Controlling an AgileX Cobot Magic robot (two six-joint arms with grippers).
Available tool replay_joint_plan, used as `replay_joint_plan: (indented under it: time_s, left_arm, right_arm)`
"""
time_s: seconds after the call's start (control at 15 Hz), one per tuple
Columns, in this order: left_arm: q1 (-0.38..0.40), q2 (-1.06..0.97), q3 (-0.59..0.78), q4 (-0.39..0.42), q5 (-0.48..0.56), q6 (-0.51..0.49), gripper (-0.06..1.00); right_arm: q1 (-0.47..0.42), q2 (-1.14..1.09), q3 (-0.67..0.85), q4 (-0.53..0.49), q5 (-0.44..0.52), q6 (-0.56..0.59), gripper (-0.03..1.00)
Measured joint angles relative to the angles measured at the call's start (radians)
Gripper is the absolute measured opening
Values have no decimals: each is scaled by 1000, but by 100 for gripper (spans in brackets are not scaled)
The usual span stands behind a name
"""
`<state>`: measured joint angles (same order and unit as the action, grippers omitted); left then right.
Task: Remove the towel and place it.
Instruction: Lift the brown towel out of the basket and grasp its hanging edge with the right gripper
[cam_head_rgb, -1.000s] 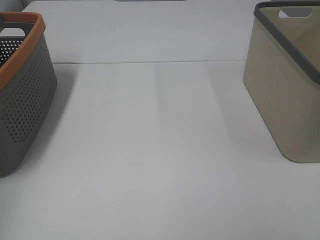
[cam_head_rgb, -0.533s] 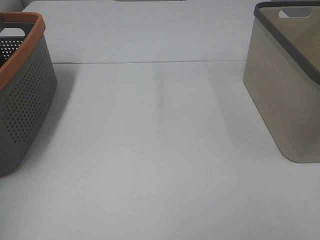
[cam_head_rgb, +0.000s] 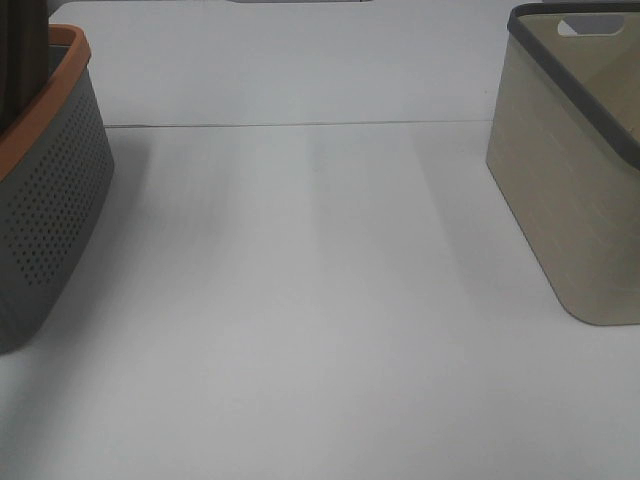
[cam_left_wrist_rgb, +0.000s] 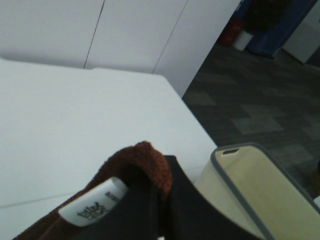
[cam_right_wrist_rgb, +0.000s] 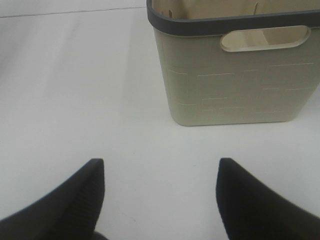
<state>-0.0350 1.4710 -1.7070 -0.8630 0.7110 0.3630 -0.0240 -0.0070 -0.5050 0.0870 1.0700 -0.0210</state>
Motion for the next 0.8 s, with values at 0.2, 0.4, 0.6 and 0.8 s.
replay_joint_plan:
  time_s: [0.2, 0.4, 0.6, 0.8]
  left_arm:
    - [-134, 1, -3, 5, -168, 5, 0]
    - [-216, 46, -5, 12, -266, 11, 0]
    - [-280, 145, -5, 22, -294, 11, 0]
    - [-352, 208, -5, 24, -340, 11, 0]
  right_arm:
    - [0, 0, 0, 15, 0, 0, 62]
    - [0, 9, 0, 81, -9, 0, 62]
    - [0, 99, -1, 168, -52, -38, 62]
    - [0, 228, -7, 306, -132, -152, 62]
